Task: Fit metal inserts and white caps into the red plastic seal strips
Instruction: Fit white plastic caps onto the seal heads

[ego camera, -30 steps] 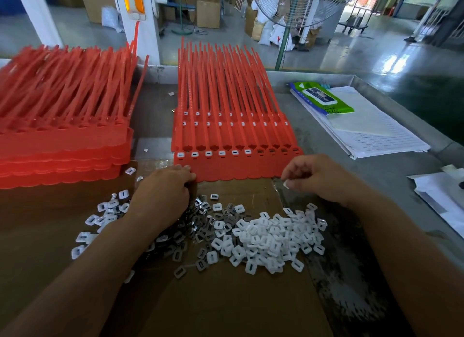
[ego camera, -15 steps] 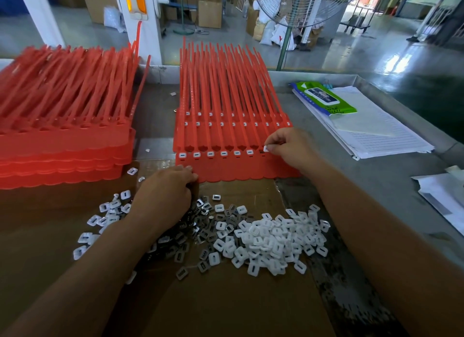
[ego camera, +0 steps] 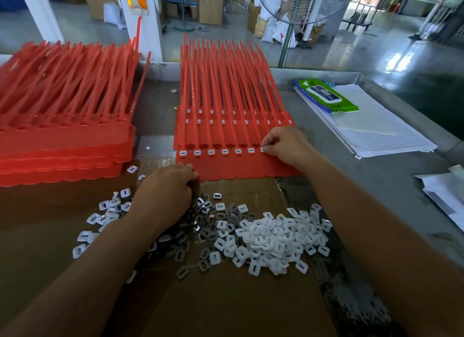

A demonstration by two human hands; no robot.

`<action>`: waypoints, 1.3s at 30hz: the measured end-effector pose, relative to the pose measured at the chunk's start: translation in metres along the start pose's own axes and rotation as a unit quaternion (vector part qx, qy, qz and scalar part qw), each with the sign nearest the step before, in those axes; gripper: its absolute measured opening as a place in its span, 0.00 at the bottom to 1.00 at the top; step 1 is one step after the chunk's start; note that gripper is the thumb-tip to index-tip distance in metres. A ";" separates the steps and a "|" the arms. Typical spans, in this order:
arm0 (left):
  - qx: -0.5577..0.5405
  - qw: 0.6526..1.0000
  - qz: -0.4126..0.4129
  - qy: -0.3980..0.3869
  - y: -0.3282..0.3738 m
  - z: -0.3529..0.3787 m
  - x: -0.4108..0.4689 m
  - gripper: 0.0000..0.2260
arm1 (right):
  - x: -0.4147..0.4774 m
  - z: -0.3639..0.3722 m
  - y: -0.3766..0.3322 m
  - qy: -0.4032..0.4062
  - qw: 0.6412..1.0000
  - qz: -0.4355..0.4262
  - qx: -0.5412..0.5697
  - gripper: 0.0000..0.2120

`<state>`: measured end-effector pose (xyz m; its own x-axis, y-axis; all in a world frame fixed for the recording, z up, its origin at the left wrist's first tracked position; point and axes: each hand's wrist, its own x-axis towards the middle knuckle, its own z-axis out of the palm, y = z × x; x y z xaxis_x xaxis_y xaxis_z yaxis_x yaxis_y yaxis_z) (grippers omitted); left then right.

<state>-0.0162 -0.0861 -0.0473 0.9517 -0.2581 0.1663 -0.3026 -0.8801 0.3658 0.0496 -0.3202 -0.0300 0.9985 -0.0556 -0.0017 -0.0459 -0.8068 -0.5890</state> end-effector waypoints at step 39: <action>-0.004 1.000 -0.008 -0.002 -0.001 0.001 0.001 0.19 | -0.025 -0.018 0.015 0.046 0.983 -0.009 0.179 0.12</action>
<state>-0.0154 -0.0863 -0.0487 0.9568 -0.2450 0.1564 -0.2871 -0.8808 0.3764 0.0229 -0.3412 -0.0244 0.9911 -0.1101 0.0747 0.0019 -0.5498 -0.8353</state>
